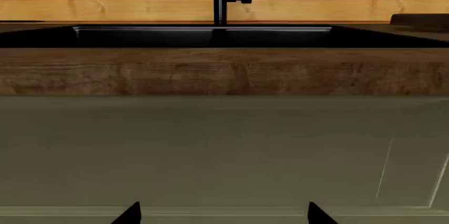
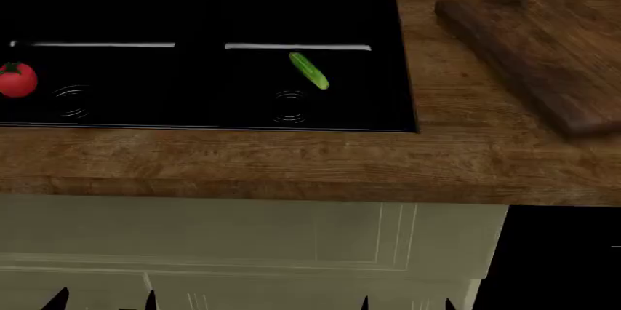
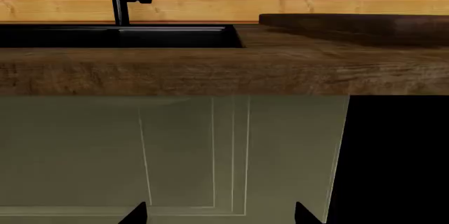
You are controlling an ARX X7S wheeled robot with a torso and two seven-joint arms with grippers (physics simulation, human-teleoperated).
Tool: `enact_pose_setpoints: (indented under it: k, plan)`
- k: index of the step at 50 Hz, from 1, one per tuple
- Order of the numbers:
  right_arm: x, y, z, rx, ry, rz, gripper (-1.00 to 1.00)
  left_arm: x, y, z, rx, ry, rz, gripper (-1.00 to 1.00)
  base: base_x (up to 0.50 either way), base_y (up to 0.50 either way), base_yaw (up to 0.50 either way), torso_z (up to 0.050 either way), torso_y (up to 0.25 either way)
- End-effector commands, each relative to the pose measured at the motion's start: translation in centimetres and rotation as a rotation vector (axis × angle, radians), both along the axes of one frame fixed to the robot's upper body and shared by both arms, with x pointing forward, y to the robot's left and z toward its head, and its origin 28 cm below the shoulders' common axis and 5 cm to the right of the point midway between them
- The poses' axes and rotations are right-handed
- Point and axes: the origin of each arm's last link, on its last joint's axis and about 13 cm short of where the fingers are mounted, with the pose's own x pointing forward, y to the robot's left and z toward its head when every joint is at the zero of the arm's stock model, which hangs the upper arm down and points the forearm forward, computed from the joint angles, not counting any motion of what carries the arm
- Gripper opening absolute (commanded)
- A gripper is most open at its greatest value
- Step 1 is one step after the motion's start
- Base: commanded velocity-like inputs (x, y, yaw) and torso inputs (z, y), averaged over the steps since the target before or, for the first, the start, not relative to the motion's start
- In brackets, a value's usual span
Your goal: Pick the vegetables from the sink and place them on the cutting board.
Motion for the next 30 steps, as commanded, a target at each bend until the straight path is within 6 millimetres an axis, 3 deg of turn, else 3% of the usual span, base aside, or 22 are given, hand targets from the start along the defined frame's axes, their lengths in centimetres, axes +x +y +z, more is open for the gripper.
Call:
enact_pose_setpoints:
  k: [1, 3, 30]
  plan:
    - [0.03, 0.04, 0.08, 0.0, 0.0, 0.0, 1.0, -0.01, -0.03, 0.08, 0.006, 0.0, 0.0, 1.0, 0.0, 0.0, 0.0, 0.0, 0.0]
    - [0.14, 0.12, -0.14, -0.009, 0.021, 0.0, 1.0, -0.07, -0.09, 0.14, 0.0, 0.001, -0.001, 1.0, 0.0, 0.0, 0.0, 0.0, 0.0]
    - [0.25, 0.22, -0.21, -0.014, 0.032, 0.0, 1.0, -0.12, -0.09, 0.13, 0.009, -0.001, 0.003, 1.0, 0.0, 0.5, 0.0, 0.0, 0.0]
